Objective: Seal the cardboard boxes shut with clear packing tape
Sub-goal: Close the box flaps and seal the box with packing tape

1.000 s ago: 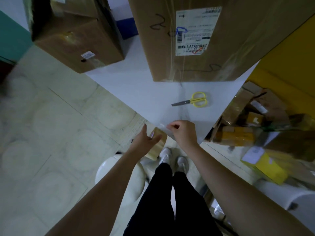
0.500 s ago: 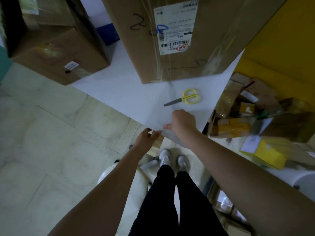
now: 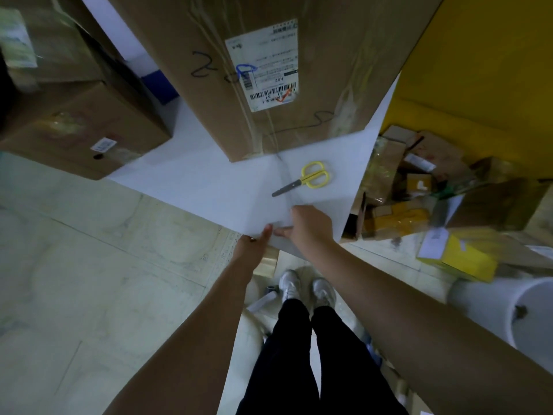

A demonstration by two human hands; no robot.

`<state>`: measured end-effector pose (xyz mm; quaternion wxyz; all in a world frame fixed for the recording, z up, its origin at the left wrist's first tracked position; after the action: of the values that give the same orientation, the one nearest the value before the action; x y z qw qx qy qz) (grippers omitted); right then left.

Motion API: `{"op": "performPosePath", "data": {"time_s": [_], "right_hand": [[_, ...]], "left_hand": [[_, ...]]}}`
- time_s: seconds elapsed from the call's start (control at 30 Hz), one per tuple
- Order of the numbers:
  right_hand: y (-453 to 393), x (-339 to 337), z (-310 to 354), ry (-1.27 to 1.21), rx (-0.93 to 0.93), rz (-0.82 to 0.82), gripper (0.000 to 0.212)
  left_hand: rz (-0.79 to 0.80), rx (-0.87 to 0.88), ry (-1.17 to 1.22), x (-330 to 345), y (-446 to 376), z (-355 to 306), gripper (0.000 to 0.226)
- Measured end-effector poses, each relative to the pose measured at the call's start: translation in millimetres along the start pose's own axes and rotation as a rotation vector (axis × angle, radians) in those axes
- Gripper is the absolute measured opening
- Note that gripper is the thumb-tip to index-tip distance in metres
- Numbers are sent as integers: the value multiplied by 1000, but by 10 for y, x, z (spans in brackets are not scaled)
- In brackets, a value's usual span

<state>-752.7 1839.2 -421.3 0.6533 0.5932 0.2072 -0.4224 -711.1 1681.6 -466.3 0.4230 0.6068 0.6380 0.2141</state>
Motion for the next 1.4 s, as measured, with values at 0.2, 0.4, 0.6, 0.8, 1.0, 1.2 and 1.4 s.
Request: {"op": "performPosePath", "data": {"time_s": [0.2, 0.4, 0.6, 0.8, 1.0, 1.2, 1.4], "right_hand": [[197, -46, -133, -151, -56, -73, 39], [571, -545, -429, -363, -78, -283, 31], [1107, -1865, -452, -619, -126, -695, 19], [1726, -3211, -481, -823, -241, -1100, 31], [1702, -3904, -577, -638, -345, -1085, 26], [1533, -4379, -679, -772, -333, -886, 16], [1518, -4618, -516, -544, -222, -1008, 62]], "left_hand": [[-6, -23, -130, -158, 149, -221, 62], [-177, 193, -404, -569, 771, -977, 69], [-86, 920, -427, -490, 2137, -2216, 24], [-171, 1682, -374, -485, 3476, -3206, 19], [-655, 1516, -889, -301, 3370, -3864, 43], [-548, 1297, -907, -418, 3192, -4768, 37], [-525, 1207, -899, -458, 3019, -5017, 43]]}}
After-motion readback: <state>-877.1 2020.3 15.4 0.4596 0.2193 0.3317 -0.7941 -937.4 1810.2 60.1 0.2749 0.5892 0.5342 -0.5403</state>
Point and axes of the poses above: each hand's wrist, its own y-axis away from the middle knuckle, its own x-axis out of the palm, z = x × y, the point moved 4 cm from there along -y, towards the middle knuckle, and after that the axes turned 5 degrees about y, right-handed, at the moved point
